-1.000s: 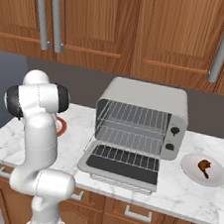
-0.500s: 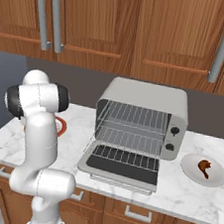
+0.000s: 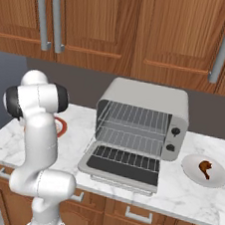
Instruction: Open the toaster oven door. Place the bread on the bottom rack in the toaster oven and place the chicken drumstick on the top rack.
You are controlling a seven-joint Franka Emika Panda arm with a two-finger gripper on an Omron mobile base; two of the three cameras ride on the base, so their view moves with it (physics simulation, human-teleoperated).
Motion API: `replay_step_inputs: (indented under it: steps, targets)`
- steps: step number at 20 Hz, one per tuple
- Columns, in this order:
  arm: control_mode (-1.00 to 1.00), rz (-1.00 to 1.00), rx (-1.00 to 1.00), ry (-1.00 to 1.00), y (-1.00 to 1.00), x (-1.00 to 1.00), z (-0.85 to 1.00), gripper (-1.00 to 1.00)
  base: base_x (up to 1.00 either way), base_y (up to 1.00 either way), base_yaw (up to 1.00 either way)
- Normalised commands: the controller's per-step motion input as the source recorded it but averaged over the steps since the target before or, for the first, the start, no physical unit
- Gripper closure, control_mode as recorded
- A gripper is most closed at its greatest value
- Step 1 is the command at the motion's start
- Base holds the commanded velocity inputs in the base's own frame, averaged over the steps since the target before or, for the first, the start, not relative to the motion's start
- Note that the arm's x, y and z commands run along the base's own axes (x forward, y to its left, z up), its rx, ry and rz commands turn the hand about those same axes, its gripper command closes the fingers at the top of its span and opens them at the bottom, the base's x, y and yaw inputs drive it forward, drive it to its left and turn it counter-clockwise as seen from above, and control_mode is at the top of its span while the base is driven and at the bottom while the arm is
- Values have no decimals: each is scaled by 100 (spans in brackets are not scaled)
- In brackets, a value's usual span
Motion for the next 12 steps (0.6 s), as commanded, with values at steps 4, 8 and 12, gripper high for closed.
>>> replay_step_inputs:
  steps: [4, 8, 12]
  targets:
    - [-100, 0, 0, 0, -31, -12, 0, 100, 0, 0, 0]
    - [-100, 0, 3, 0, -24, -3, 17, 100, 0, 0, 0]
    - [-100, 0, 5, 0, -14, -17, 38, 100, 0, 0, 0]
